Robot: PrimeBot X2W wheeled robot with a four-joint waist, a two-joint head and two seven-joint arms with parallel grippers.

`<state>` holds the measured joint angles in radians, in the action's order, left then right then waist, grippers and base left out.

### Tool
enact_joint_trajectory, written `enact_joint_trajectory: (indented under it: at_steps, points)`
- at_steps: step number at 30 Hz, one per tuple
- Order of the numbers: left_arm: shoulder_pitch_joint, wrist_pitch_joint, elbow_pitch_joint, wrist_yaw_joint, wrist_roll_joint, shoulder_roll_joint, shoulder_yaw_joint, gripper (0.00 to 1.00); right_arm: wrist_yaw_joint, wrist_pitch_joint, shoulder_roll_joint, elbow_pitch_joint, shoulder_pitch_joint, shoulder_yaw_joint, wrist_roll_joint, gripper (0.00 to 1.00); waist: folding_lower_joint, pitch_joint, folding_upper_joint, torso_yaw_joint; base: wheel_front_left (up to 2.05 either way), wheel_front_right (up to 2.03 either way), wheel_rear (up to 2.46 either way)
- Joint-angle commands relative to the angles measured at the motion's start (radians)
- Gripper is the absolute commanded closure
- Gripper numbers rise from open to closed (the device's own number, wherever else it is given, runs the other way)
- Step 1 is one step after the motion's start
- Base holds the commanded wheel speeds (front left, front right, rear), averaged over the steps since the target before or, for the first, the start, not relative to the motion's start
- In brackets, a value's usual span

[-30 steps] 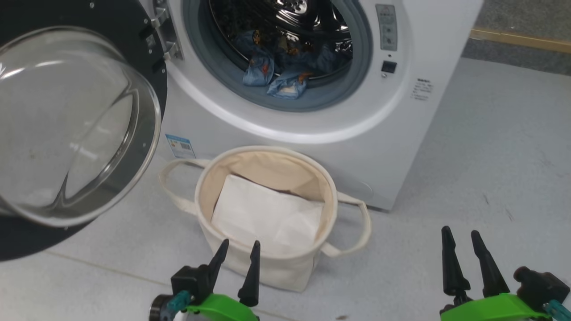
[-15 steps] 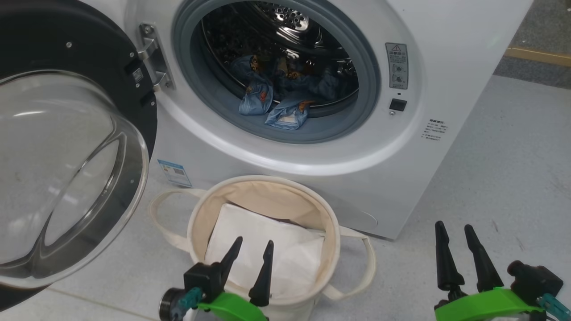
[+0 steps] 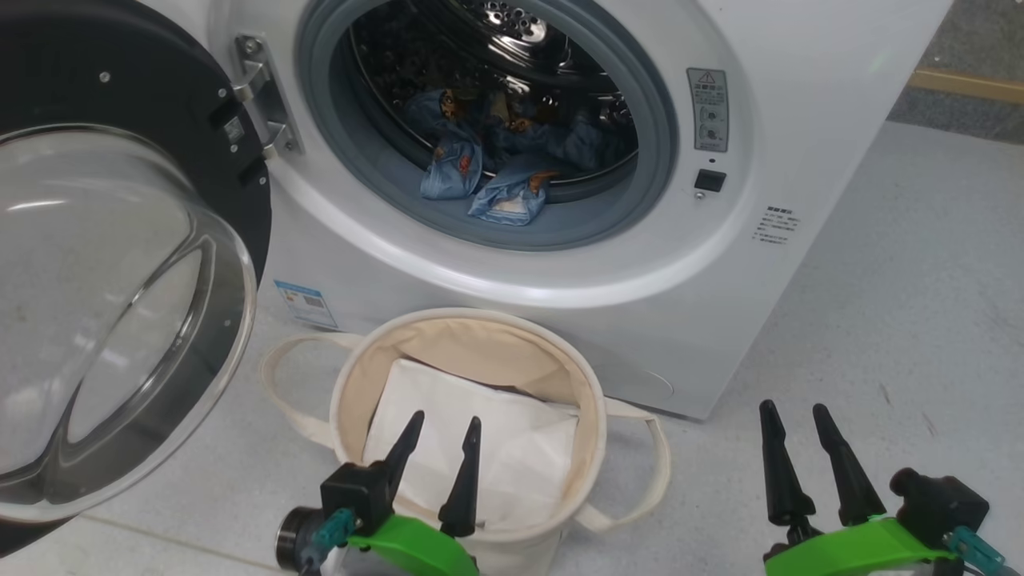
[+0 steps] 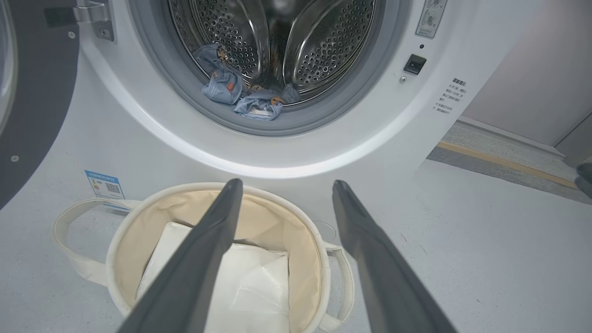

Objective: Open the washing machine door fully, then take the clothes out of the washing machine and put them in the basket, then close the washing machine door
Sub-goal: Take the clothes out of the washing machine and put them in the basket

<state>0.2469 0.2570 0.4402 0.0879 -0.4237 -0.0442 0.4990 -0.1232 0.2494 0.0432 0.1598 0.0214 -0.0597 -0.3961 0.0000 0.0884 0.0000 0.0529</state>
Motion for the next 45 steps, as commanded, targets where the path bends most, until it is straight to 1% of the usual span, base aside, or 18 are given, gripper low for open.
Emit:
enact_joint_trajectory:
  at_steps: [1, 7, 11, 16, 17, 22, 24, 29, 33, 38, 43, 45]
  points:
    - [0.029, 0.005, -0.038, 0.006, 0.014, -0.006, -0.038, 0.0, -0.008, 0.012, 0.007, -0.038, -0.03, -0.026, 0.005, 0.0, 0.0, 0.005, 0.0, -0.005, 0.0, 0.0, 0.0]
    - [0.04, 0.005, -0.028, 0.003, 0.027, -0.006, -0.033, 0.0, -0.008, 0.012, 0.007, -0.043, -0.03, -0.045, -0.004, 0.0, 0.0, 0.015, 0.0, -0.019, 0.0, 0.0, 0.0]
    - [0.066, 0.005, -0.03, 0.016, 0.033, -0.006, -0.047, 0.0, -0.008, 0.012, 0.007, -0.049, -0.026, -0.077, -0.011, 0.0, 0.0, 0.039, 0.0, -0.034, 0.0, 0.0, 0.0]
    - [0.182, 0.005, 0.029, 0.031, 0.042, -0.006, -0.061, 0.0, -0.008, 0.012, 0.007, -0.065, -0.051, -0.118, -0.037, 0.0, 0.0, 0.121, 0.0, -0.069, 0.0, 0.0, 0.0]
    - [0.182, 0.005, 0.029, 0.031, 0.042, -0.006, -0.061, 0.0, -0.008, 0.012, 0.007, -0.065, -0.051, -0.118, -0.037, 0.0, 0.0, 0.121, 0.0, -0.069, 0.0, 0.0, 0.0]
    - [0.346, 0.005, 0.127, 0.048, 0.07, -0.006, -0.103, 0.0, -0.008, 0.012, 0.007, -0.089, -0.091, -0.147, -0.056, 0.0, 0.0, 0.217, 0.0, -0.112, 0.0, 0.0, 0.0]
    - [0.421, 0.005, 0.173, 0.053, 0.089, -0.015, -0.119, 0.0, -0.008, 0.012, 0.007, -0.096, -0.108, -0.156, -0.063, 0.0, 0.0, 0.262, 0.0, -0.131, 0.0, 0.0, 0.0]
    - [0.628, 0.004, 0.29, 0.077, 0.136, -0.056, -0.141, 0.0, -0.008, 0.012, 0.007, -0.121, -0.165, -0.173, -0.083, 0.0, 0.0, 0.385, 0.0, -0.183, 0.0, 0.0, 0.0]
    - [0.788, -0.009, 0.369, 0.1, 0.166, -0.093, -0.147, 0.0, -0.008, 0.012, 0.007, -0.131, -0.212, -0.188, -0.118, 0.0, 0.0, 0.463, 0.0, -0.232, 0.0, 0.0, 0.0]
    - [0.948, -0.068, 0.474, 0.136, 0.209, -0.133, -0.134, 0.0, -0.008, 0.012, 0.007, -0.139, -0.263, -0.216, -0.157, 0.0, 0.0, 0.524, 0.0, -0.28, 0.0, 0.0, 0.0]
    - [1.06, -0.112, 0.57, 0.164, 0.248, -0.154, -0.109, 0.0, -0.008, 0.012, 0.007, -0.147, -0.296, -0.229, -0.176, 0.0, 0.0, 0.559, 0.0, -0.314, 0.0, 0.0, 0.0]
    - [1.097, -0.134, 0.618, 0.2, 0.278, -0.171, -0.09, 0.0, -0.008, 0.012, 0.007, -0.15, -0.305, -0.229, -0.18, 0.0, 0.0, 0.571, 0.0, -0.322, 0.0, 0.0, 0.0]
